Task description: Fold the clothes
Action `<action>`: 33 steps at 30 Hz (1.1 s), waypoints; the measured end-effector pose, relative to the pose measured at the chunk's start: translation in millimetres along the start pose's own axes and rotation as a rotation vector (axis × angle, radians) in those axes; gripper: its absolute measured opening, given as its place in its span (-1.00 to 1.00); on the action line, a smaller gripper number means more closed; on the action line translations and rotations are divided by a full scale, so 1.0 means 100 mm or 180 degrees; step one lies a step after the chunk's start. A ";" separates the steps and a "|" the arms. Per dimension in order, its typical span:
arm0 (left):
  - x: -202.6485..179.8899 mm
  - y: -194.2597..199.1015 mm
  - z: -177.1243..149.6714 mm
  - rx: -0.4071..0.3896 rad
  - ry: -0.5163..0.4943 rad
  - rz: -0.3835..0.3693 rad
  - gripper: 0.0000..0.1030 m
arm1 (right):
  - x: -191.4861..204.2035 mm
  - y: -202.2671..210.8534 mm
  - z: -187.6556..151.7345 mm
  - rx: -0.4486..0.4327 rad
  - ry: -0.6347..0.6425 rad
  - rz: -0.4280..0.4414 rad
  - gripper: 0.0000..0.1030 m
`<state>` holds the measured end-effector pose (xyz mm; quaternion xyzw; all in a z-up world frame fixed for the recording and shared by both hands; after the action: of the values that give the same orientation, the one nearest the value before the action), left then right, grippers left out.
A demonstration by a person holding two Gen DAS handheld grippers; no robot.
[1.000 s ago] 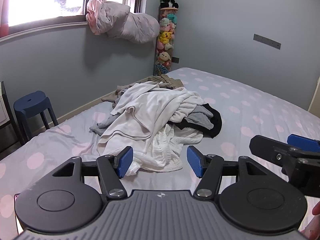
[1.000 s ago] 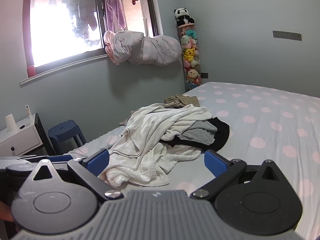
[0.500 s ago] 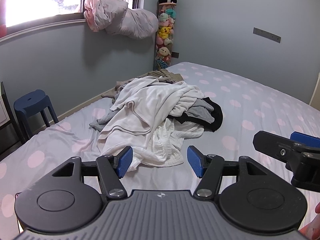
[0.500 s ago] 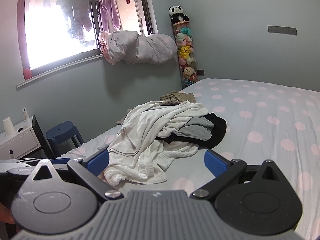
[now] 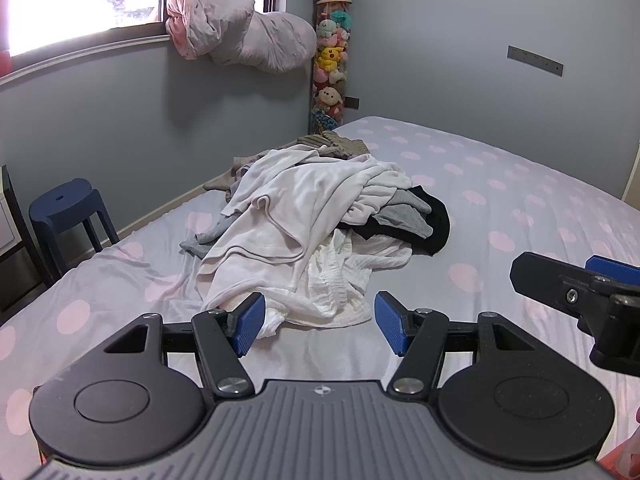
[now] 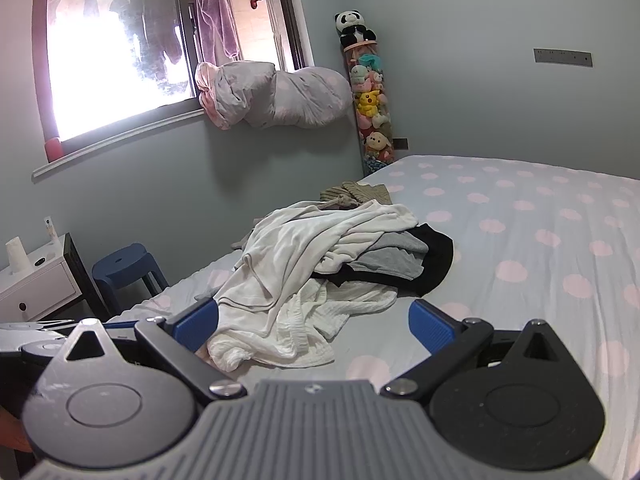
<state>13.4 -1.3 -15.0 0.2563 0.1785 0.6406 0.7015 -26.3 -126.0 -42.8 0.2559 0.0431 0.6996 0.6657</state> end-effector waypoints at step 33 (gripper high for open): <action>0.32 -0.68 0.32 0.0260 0.0089 0.0132 0.20 | 0.17 -0.93 0.32 -0.0084 0.0514 0.0341 0.98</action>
<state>90.5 23.4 -26.4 0.2794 0.2089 0.6507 0.6744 71.7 -108.9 -47.3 0.1918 0.0737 0.7531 0.6250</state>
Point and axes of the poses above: each gripper's, at about its wrist camera, not at the fingertips, and y roughly against the way its jaws point, x to its left, z to its top, the point moved 1 cm from there along -y, roughly the way its jaws point, and after that the axes turned 7 degrees about -y, right-handed, at the moved point
